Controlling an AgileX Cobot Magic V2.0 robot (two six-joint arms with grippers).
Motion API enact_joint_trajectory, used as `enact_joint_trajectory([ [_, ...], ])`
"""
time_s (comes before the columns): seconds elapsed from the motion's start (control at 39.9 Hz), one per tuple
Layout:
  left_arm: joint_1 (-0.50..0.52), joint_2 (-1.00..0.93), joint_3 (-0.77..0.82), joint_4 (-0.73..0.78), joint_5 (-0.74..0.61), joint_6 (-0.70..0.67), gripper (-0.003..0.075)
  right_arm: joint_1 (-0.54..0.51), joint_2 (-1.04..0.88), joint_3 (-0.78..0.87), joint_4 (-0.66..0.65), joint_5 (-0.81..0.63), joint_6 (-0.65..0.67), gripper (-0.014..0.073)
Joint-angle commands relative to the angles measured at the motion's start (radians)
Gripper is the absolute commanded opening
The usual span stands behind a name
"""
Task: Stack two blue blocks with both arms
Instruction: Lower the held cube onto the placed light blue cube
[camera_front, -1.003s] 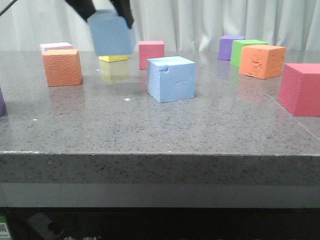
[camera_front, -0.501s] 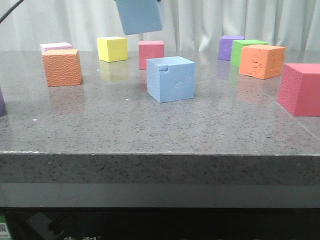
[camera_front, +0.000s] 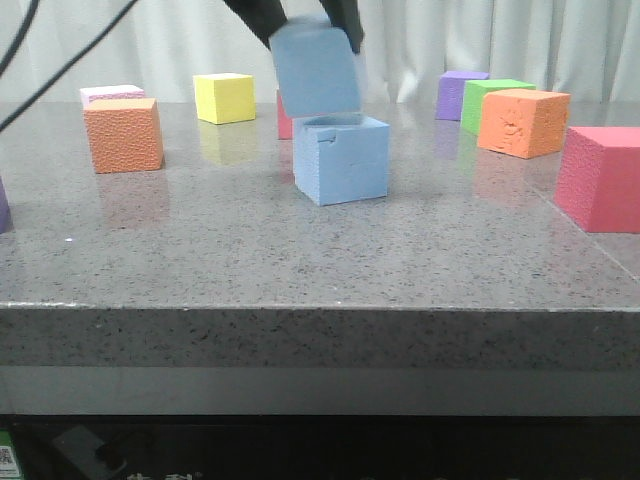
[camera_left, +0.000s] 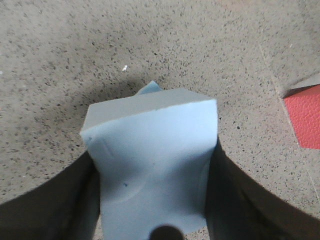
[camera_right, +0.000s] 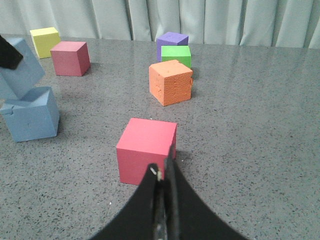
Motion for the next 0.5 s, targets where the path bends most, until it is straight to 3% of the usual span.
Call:
enact_joint_trajectory([
  [0.0,-0.01,-0.047,-0.032,-0.022,0.03,-0.002,0.0214,-0.001,0.01,-0.027,-0.004,-0.081,-0.008,-0.0062],
  [0.25,-0.012,-0.045,-0.032,-0.014,0.03,-0.002,0.0234,-0.001,0.01,-0.027,-0.004,-0.081,-0.008,-0.0062],
  [0.48,-0.012,-0.045,-0.032,-0.014,0.026,-0.002,0.0445,-0.001,0.01,-0.027,-0.004,-0.081,-0.008,-0.0062],
])
